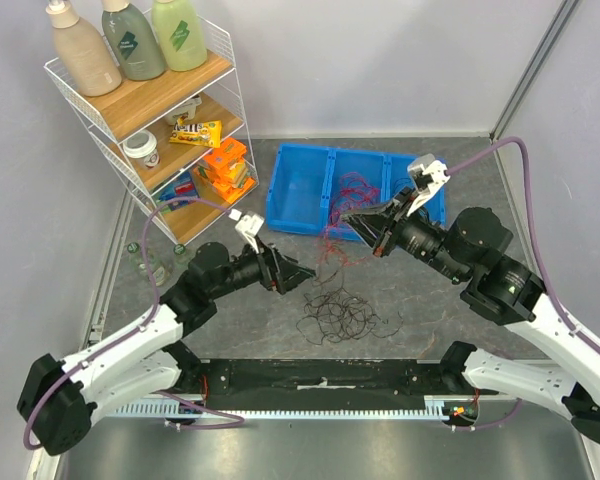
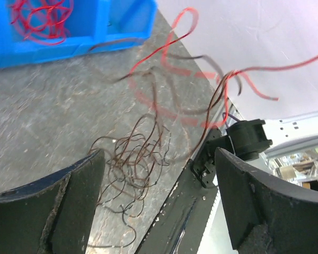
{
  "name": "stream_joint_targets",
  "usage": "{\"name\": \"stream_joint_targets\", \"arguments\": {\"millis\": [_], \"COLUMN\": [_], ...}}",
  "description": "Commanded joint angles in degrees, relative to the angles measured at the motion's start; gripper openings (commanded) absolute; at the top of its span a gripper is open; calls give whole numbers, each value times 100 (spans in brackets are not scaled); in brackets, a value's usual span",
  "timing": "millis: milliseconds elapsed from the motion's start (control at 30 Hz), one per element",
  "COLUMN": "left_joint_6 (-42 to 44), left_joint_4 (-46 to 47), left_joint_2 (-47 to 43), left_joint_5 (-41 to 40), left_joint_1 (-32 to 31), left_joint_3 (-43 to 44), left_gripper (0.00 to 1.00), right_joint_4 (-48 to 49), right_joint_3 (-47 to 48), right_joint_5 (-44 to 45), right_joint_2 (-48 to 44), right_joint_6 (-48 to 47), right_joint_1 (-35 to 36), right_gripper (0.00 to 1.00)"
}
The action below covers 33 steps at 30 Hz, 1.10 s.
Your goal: Untangle the cables
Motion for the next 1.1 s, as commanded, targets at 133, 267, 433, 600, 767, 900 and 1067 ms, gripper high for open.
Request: {"name": "stream_joint_targets", "arguments": {"millis": [133, 267, 433, 600, 767, 900, 1067], "left_joint_6": [686, 528, 265, 159, 238, 238, -208], "left_joint_4": [896, 800, 676, 616, 45, -588, -1737], "left_joint_2": [1174, 1773, 2020, 1932, 1730, 1580, 1317], "left_joint_5": [383, 286, -21, -285, -855, -1576, -2752], "left_joint_1": [-744, -868, -877, -886, -877, -860, -825], "left_joint_3": [871, 1039, 653, 230, 63, -24, -69], "left_gripper": [88, 64, 39, 2, 2, 2, 2], "right_joint_4": [424, 460, 407, 451, 416, 232, -67], "right_joint_3": [98, 115, 299, 449, 493, 555, 739], "right_joint_5": [-421, -421, -123, 18, 580, 1160, 1924], "right_joint_2": [-172, -278, -471, -726, -1112, -1385, -1421], "right_joint_6": [373, 417, 268, 127, -92, -373, -760], "right_joint_1": [21, 30, 21, 21, 30, 21, 30], "right_gripper": [0, 0, 0, 0, 0, 0, 0]}}
